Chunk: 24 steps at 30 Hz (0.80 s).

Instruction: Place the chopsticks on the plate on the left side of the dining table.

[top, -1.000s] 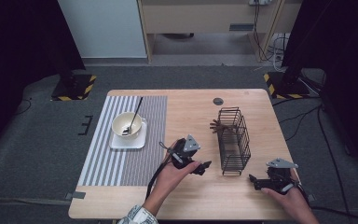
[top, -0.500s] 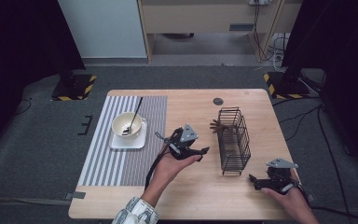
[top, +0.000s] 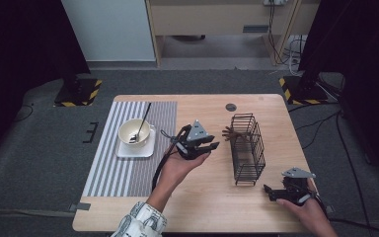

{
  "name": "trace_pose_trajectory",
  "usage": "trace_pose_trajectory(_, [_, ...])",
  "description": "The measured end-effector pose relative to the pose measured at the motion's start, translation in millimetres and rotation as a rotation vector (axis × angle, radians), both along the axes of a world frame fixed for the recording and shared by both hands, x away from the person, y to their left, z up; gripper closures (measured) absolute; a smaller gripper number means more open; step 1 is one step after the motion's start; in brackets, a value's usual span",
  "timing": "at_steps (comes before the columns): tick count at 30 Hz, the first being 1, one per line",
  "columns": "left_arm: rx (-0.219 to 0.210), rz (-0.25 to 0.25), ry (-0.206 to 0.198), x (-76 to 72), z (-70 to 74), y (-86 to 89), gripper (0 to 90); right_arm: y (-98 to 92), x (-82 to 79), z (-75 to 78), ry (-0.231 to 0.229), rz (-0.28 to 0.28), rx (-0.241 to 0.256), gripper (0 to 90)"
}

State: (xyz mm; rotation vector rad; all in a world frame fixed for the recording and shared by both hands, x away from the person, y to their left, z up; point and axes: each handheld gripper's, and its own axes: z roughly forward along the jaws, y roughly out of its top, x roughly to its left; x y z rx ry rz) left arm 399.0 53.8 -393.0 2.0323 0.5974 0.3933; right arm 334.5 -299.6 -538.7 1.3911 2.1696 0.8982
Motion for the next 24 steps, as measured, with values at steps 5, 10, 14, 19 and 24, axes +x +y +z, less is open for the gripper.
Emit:
trace_pose_trajectory(5, [-0.013,-0.005,0.000,2.4,9.4,1.1,75.1,0.0,0.0,0.0,0.000,0.000,0.000,0.2])
trace_pose_trajectory(10, [-0.017,-0.018,-0.012,2.8,21.9,0.0,78.3,0.0,0.0,0.0,0.000,0.000,0.000,0.2])
trace_pose_trajectory(14, [-0.020,-0.023,-0.022,4.9,32.9,-1.9,77.0,0.0,-0.1,0.1,0.002,0.000,0.000,0.2])
trace_pose_trajectory(19, [-0.024,-0.036,-0.020,6.5,38.0,-4.8,75.7,0.0,-0.1,0.0,0.000,0.000,0.000,0.2])
trace_pose_trajectory(24, [-0.017,-0.037,-0.018,9.3,38.8,-8.9,75.0,0.0,-0.1,0.0,0.000,-0.001,0.000,0.2])
